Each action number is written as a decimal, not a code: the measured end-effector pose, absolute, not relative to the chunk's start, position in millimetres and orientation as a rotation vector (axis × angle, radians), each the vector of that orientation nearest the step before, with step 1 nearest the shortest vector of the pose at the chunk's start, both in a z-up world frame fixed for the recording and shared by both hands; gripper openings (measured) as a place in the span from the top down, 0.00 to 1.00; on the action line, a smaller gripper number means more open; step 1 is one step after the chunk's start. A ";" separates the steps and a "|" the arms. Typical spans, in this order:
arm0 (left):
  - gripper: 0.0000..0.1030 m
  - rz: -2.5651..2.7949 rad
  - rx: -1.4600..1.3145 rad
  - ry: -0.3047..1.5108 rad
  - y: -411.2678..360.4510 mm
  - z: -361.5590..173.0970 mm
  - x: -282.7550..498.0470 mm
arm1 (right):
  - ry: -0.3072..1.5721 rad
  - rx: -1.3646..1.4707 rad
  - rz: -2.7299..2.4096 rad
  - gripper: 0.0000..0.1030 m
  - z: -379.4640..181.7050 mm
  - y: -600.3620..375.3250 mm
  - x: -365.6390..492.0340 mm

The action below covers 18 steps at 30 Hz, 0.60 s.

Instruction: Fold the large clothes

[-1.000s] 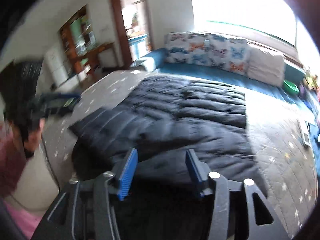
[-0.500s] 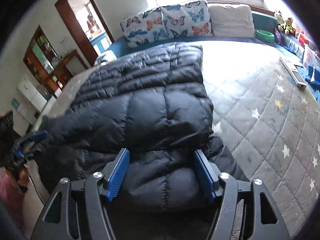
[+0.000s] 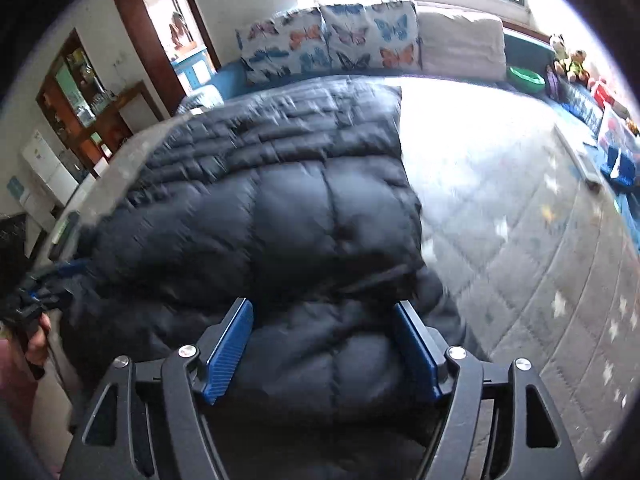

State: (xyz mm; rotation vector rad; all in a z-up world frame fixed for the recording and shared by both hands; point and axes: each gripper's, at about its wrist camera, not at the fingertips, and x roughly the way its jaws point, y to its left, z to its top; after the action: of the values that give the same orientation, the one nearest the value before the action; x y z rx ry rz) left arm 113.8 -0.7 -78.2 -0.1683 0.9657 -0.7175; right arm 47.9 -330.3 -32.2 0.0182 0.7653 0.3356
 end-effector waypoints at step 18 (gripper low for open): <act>0.08 -0.735 -0.186 0.936 6.8 -79.2 107.1 | 0.791 -0.229 0.317 0.19 -66.0 -268.6 84.6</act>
State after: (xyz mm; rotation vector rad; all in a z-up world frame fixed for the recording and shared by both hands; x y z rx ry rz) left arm 107.1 6.8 -79.2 -0.1858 0.9365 -0.7348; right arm 84.6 -268.6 -66.0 -0.2293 0.7905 0.3173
